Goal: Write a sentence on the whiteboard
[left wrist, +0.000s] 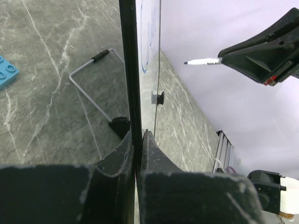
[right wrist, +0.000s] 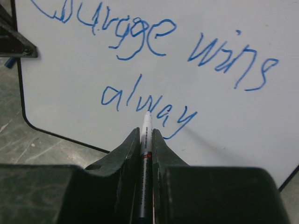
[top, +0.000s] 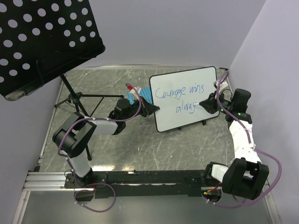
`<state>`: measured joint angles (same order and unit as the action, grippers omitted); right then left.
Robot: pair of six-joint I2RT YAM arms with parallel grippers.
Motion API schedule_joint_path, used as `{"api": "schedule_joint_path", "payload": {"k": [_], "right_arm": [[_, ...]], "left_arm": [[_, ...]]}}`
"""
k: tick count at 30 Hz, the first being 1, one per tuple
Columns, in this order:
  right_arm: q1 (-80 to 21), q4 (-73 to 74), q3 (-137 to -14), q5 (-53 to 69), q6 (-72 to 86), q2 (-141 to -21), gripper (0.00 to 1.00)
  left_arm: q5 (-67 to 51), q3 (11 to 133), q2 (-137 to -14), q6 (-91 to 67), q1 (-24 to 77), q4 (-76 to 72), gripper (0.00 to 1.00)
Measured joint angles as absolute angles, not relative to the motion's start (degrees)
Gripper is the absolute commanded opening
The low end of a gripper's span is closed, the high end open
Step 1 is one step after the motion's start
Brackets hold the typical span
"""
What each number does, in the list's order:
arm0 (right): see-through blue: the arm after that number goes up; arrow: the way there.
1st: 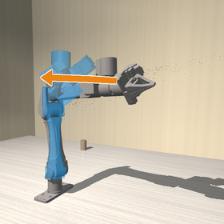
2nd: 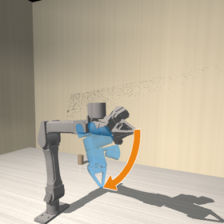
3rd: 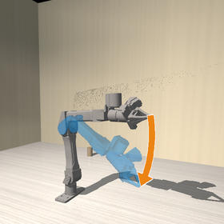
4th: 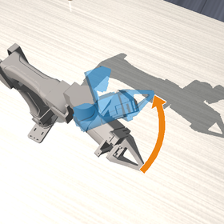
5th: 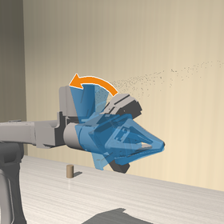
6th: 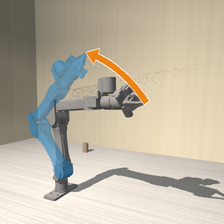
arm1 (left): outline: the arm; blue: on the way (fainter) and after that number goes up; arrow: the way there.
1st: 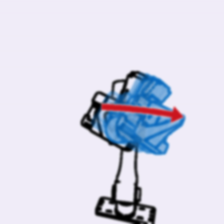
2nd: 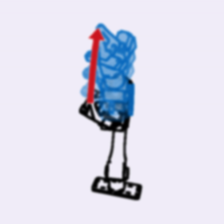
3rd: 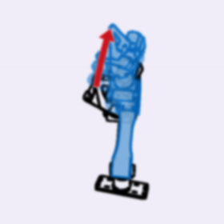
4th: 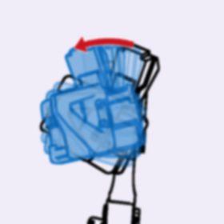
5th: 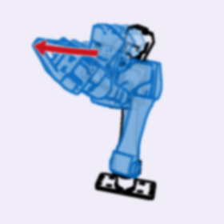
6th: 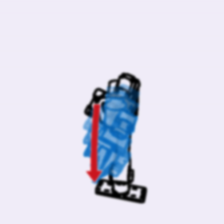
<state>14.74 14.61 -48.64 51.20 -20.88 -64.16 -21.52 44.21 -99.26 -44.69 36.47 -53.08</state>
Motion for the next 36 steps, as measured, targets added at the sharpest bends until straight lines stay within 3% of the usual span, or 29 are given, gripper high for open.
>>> {"api": "schedule_joint_path", "payload": {"k": [17, 36], "right_arm": [[27.46, 6.31, -45.36, 54.02, -17.34, -66.15, 0.0], [28.27, -6.39, -40.8, 57.56, -14.06, -70.63, 0.0]], "left_arm": [[-21.56, 43.94, -99.26, -44.71, 36.47, -53.71, 0.01], [-21.58, 43.94, -99.31, -44.75, 36.47, -53.71, 0.01]]}}
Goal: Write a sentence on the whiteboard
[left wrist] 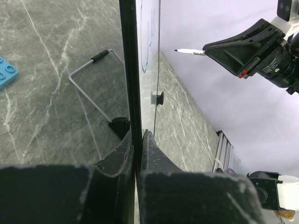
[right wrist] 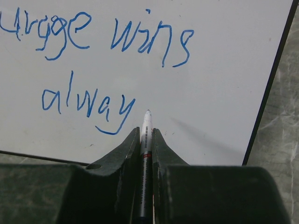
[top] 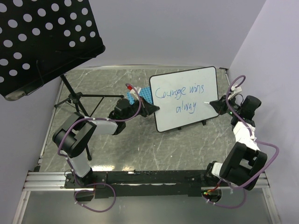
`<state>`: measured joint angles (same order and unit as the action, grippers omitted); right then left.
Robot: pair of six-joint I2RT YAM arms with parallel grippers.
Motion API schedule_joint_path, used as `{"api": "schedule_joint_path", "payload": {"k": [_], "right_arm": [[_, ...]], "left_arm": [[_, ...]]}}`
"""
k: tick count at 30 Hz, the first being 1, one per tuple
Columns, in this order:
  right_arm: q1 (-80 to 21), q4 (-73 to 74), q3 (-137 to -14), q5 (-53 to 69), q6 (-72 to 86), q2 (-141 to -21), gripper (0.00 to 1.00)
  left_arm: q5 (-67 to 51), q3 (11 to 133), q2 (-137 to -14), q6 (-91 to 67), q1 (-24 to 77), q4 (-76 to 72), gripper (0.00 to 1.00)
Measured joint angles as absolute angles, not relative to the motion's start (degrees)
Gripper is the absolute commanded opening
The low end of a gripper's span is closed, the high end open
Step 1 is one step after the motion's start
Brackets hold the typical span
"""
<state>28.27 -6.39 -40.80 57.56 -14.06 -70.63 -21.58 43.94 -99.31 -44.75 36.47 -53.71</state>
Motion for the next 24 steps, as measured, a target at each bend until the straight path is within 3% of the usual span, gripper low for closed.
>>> {"api": "schedule_joint_path", "payload": {"k": [24], "right_arm": [[22.92, -11.11, -40.03, 51.37, -13.1, -74.7, 0.0]], "left_arm": [[-21.65, 43.94, -100.4, -45.54, 36.47, -55.13, 0.01]]}}
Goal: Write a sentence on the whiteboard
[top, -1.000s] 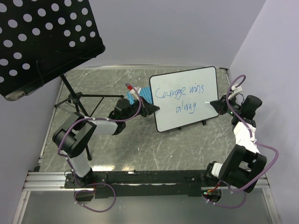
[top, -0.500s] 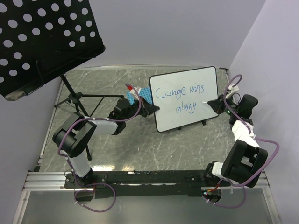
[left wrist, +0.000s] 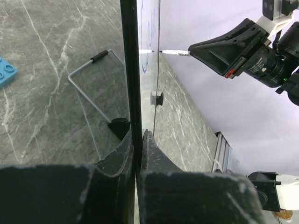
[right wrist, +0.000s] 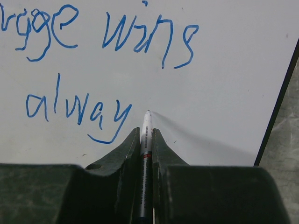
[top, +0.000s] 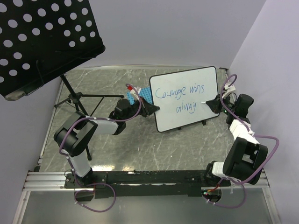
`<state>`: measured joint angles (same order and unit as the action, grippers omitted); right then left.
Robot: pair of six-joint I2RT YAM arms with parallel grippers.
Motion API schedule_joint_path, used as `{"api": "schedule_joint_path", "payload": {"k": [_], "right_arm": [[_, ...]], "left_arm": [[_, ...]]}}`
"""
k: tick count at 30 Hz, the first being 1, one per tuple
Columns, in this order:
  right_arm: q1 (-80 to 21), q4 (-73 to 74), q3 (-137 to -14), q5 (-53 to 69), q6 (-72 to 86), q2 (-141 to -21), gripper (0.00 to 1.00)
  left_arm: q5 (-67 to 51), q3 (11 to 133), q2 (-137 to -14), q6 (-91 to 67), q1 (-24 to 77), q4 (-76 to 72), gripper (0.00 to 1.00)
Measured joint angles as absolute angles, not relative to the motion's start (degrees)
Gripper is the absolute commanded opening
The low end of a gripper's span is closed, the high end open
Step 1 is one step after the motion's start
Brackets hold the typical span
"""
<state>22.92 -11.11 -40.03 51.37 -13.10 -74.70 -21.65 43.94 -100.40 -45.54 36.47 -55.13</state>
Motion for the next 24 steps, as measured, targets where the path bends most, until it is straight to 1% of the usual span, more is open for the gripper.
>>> {"api": "schedule_joint_path", "payload": {"k": [12, 24], "right_arm": [[20.49, -11.55, -40.07, 48.47, -13.17, -75.2, 0.0], [19.99, -11.07, -40.27, 49.17, -14.46, -75.2, 0.0]], "left_arm": [[-21.56, 43.94, -100.44, -46.44, 36.34, -55.02, 0.01], [-21.58, 43.94, -100.79, -46.83, 36.23, -55.27, 0.01]]}}
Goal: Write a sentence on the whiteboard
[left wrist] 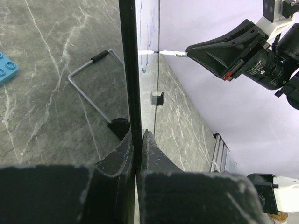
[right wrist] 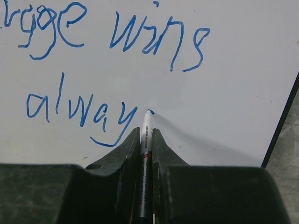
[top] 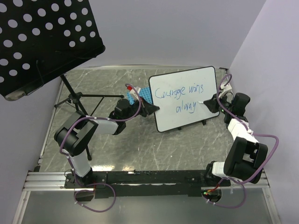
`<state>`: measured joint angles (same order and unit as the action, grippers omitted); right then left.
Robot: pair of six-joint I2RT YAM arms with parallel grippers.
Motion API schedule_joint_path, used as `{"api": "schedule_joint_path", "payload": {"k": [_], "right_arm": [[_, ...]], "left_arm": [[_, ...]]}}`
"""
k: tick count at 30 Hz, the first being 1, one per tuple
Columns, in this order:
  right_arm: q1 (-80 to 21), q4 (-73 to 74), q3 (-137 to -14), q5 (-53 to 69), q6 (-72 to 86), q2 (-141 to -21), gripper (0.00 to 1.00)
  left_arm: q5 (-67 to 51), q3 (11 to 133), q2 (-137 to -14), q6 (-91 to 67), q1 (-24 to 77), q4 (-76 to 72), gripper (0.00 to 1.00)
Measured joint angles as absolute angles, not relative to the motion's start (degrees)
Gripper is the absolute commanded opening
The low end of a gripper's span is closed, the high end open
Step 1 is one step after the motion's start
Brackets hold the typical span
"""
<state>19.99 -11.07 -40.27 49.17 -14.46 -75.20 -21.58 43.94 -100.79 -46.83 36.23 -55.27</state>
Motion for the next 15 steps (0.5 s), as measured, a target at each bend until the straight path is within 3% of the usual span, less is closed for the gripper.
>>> {"api": "schedule_joint_path", "payload": {"k": [15], "right_arm": [[19.73, -1.72, -43.11, 49.78, -18.57, -75.24, 0.0]], "left_arm": [[-21.58, 43.94, -100.79, -46.78, 36.23, -55.29, 0.01]]}}
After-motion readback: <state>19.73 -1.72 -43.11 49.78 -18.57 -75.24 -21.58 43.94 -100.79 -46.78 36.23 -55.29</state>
